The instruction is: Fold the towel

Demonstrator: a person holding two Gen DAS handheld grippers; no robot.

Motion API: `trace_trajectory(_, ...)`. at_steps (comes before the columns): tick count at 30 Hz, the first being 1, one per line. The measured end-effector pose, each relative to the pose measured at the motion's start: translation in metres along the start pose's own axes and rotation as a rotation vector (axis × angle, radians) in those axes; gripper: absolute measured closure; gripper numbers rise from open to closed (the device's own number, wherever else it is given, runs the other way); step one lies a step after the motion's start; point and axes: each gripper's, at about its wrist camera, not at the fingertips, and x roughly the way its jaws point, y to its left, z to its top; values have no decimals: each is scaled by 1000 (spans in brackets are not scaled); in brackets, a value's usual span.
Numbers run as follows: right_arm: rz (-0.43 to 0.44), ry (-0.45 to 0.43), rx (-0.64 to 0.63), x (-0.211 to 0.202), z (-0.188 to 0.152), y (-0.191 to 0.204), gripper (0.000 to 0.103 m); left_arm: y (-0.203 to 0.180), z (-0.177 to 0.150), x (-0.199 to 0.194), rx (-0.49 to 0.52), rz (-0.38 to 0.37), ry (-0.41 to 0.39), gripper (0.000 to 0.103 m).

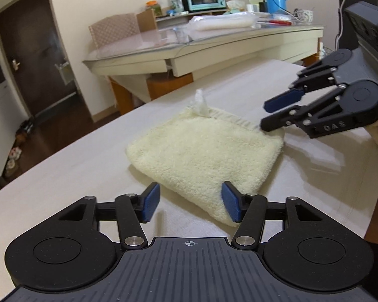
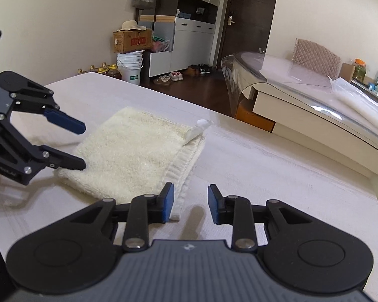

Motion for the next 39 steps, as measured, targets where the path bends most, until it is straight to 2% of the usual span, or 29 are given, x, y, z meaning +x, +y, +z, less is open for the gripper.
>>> trace_trajectory(9,-10,-3,43,-7,-2,17,70,6,7,3,34,31,29,43)
trace_trajectory(12,-15,-23,86,-12,-3,11,68,2,6,-9,-25,40,21,44)
trace_trajectory(16,-24,-40,146,-24,-7,11,58,-1,0,-21,-121,63,18,38)
trace_trajectory(18,-25,-44,183,-29,-9,12,57,-4,-3,-25,-164,76,21,30)
trace_trajectory(22,-25,-45,211,-40,-15,21,51,-11,-8,-32,-197,72,22,29)
trace_trajectory(24,-26,-46,218,-47,-17,26,49,-15,-10,-38,-220,76,4,23)
trace_trajectory(26,-24,-53,222,-53,-18,31,48,-17,-13,-45,-256,78,-22,12)
trace_trajectory(27,-25,-56,222,-56,-18,32,47,-18,-14,-48,-275,75,-32,10)
trace_trajectory(29,-26,-61,222,-61,-19,35,44,-20,-16,-53,-300,67,-41,10)
trace_trajectory(33,-29,-71,223,-71,-20,42,42,-27,-19,-62,-300,56,-39,9)
trace_trajectory(39,-34,-87,223,-86,-22,51,37,-31,-21,-74,-349,87,-44,7)
